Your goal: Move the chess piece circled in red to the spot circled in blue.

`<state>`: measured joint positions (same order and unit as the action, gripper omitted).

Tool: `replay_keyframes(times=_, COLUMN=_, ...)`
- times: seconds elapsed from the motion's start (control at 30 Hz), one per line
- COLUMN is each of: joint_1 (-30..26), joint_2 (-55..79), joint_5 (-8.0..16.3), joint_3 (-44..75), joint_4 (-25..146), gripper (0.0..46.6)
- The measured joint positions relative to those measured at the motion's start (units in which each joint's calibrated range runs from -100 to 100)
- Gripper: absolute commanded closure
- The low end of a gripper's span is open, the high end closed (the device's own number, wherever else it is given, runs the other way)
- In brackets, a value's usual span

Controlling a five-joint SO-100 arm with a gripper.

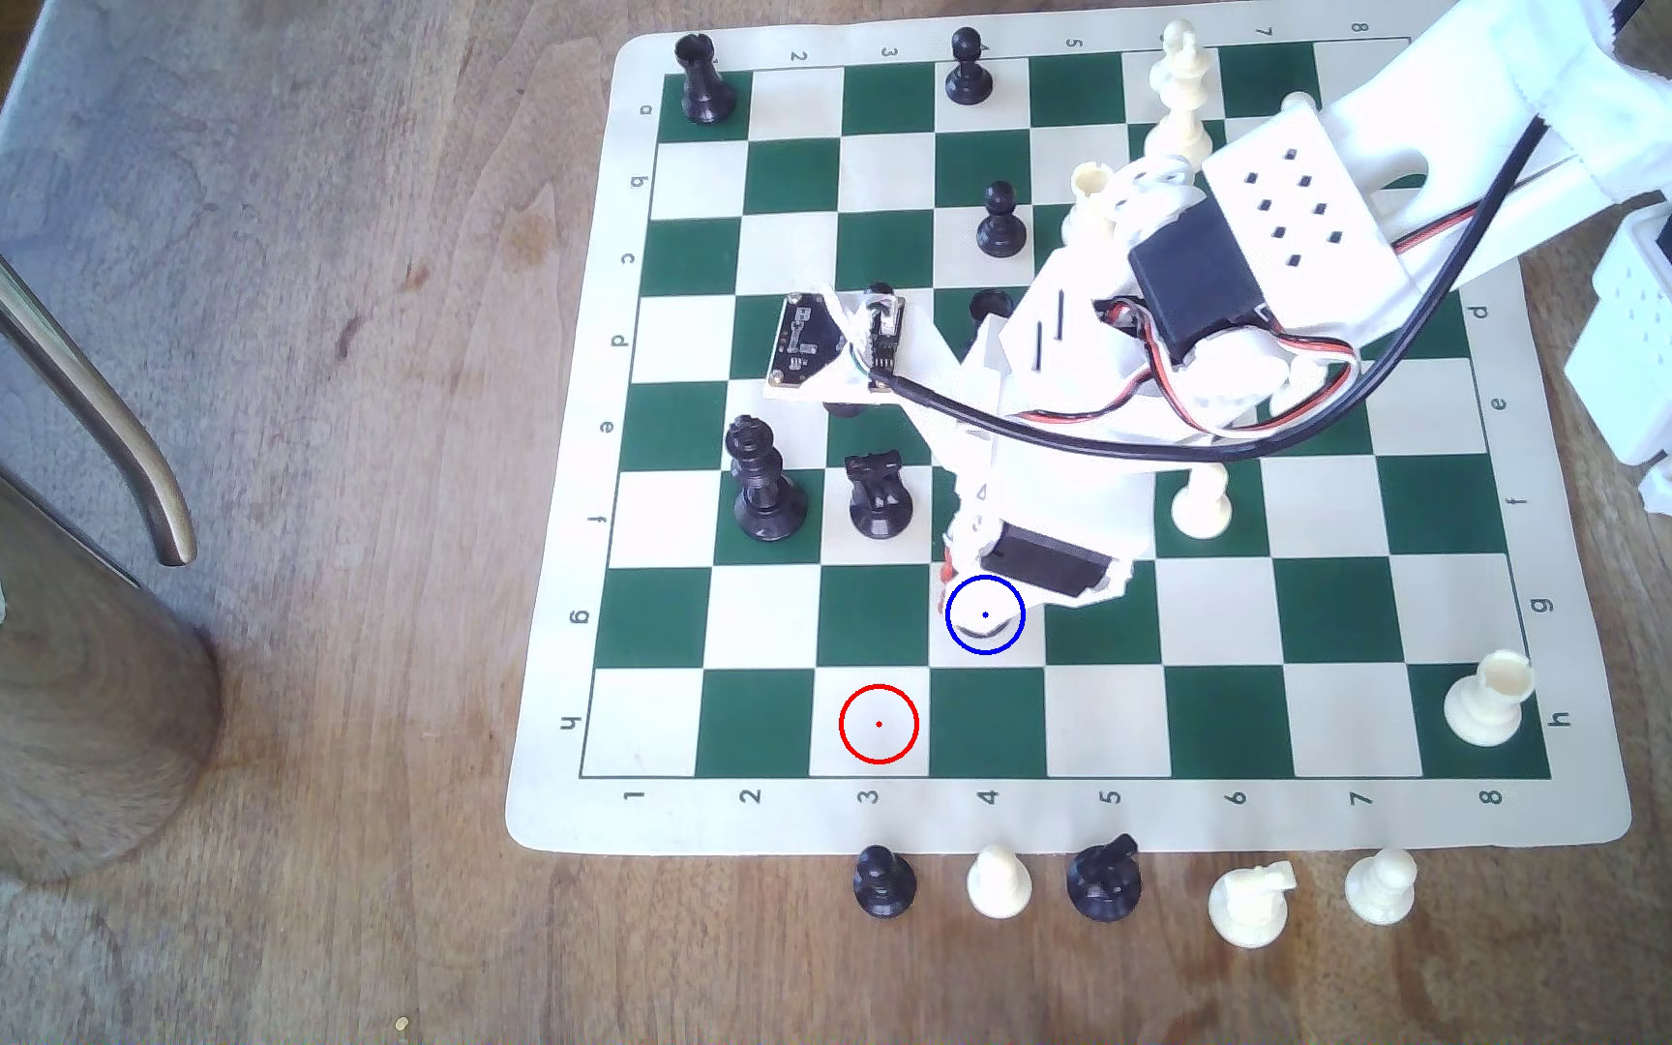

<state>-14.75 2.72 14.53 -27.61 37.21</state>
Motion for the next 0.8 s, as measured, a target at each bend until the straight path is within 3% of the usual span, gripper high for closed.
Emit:
replay_keyframes(times=0.17, joint_1=0.0, joint_2=1.5, joint_5=-0.1, joint_3=0.0, joint_4=0.0, gripper=44.6)
replay_keyframes(times=0.47, joint_1=-0.5, joint_2=1.8, joint_5=-0.6, joint_3=0.0, joint_4=0.0, gripper=33.1)
replay_keyframes(times=0.8, joint_1=-0.5, joint_2=1.8, joint_5=-1.9, joint_3=-1.0, joint_4=2.4, gripper=32.3)
